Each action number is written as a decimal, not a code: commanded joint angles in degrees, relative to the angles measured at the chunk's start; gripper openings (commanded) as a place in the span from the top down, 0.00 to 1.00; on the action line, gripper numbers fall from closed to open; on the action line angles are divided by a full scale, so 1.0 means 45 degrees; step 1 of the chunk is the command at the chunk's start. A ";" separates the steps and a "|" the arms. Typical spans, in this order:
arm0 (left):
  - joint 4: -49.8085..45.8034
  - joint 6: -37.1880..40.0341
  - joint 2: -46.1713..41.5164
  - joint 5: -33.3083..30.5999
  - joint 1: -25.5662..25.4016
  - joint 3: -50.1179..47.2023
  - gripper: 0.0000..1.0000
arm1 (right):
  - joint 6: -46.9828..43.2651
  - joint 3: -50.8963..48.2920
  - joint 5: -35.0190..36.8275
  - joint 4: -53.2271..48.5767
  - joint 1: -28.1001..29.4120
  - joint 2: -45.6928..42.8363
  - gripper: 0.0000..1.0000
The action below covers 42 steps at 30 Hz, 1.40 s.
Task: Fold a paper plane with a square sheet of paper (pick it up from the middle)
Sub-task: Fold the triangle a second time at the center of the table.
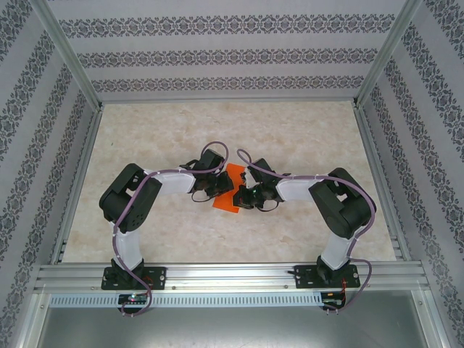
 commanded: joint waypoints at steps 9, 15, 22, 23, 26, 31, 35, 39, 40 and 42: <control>-0.0568 0.0074 0.0413 -0.0465 -0.0003 -0.0480 0.87 | -0.0511 0.0409 -0.0069 -0.1293 0.0091 -0.1177 0.96; -0.0529 0.0069 0.0435 -0.0446 -0.0027 -0.0479 0.87 | -0.0439 0.0701 -0.0694 -0.1259 0.0391 -0.1088 0.95; -0.0536 0.0093 0.0432 -0.0430 -0.0005 -0.0445 0.87 | -0.0461 0.0318 -0.0079 -0.1252 0.0452 -0.0143 0.95; -0.0541 0.0074 0.0450 -0.0442 -0.0004 -0.0445 0.87 | -0.0422 0.0144 -0.0093 -0.1113 0.0406 -0.0080 0.95; -0.0550 0.0074 0.0449 -0.0431 -0.0008 -0.0428 0.87 | -0.0409 -0.0231 -0.0223 -0.0967 0.0310 0.0116 0.95; -0.0564 0.0100 0.0472 -0.0421 -0.0001 -0.0435 0.87 | -0.0240 -0.0566 -0.0679 -0.0687 0.0277 0.0033 0.95; -0.0571 0.0096 0.0482 -0.0434 -0.0003 -0.0462 0.87 | -0.0047 -0.0567 -0.0990 -0.0790 0.0258 -0.0397 0.94; -0.0548 0.0079 0.0472 -0.0420 -0.0016 -0.0445 0.87 | 0.0279 -0.0581 -0.1007 -0.0689 0.0154 -0.1427 0.94; -0.0543 0.0074 0.0479 -0.0415 -0.0016 -0.0435 0.87 | 0.0328 -0.0451 -0.1105 -0.0638 0.0091 -0.1588 0.94; -0.0548 0.0104 0.0476 -0.0378 -0.0013 -0.0416 0.87 | 0.0438 -0.0052 -0.1303 -0.0481 -0.0041 -0.1767 0.94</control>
